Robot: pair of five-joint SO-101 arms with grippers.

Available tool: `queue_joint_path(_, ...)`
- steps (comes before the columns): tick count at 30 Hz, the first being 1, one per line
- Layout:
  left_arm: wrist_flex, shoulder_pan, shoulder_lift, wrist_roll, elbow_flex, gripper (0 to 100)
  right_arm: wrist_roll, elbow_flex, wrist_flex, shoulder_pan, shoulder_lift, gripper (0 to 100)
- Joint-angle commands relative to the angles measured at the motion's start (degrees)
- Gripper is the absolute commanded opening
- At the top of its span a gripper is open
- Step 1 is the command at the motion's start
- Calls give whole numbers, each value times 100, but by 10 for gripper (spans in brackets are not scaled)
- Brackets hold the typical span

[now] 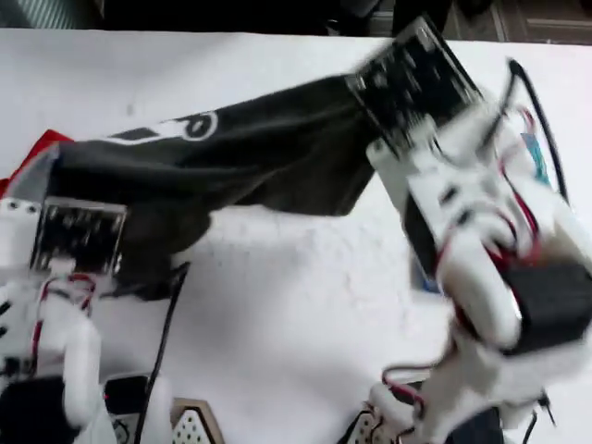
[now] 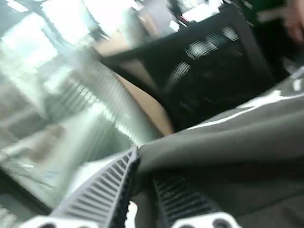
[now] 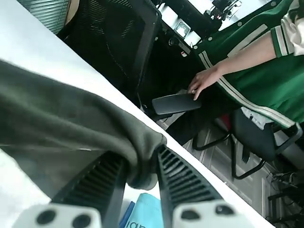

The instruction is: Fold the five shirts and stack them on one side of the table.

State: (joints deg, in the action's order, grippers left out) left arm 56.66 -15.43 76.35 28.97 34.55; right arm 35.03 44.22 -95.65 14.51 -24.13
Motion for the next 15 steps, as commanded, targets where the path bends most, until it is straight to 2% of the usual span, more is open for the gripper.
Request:
queue_joint_path(1,26,-321,224,105,-510,23,26,149,-163,-48,-514,19)
queue_joint_path(5,633,-356,400,149,-747,23,26,44,-251,-48,-760,19)
queue_joint_path(8,1380,-233,400,510,-668,23,26,-738,-251,-40,-760,19)
queue_joint_path(12,2004,180,365,1108,79,23,26,-2840,-22,84,-752,19)
queue_joint_path(15,2040,409,330,1732,1178,23,26,-4765,725,268,-637,19)
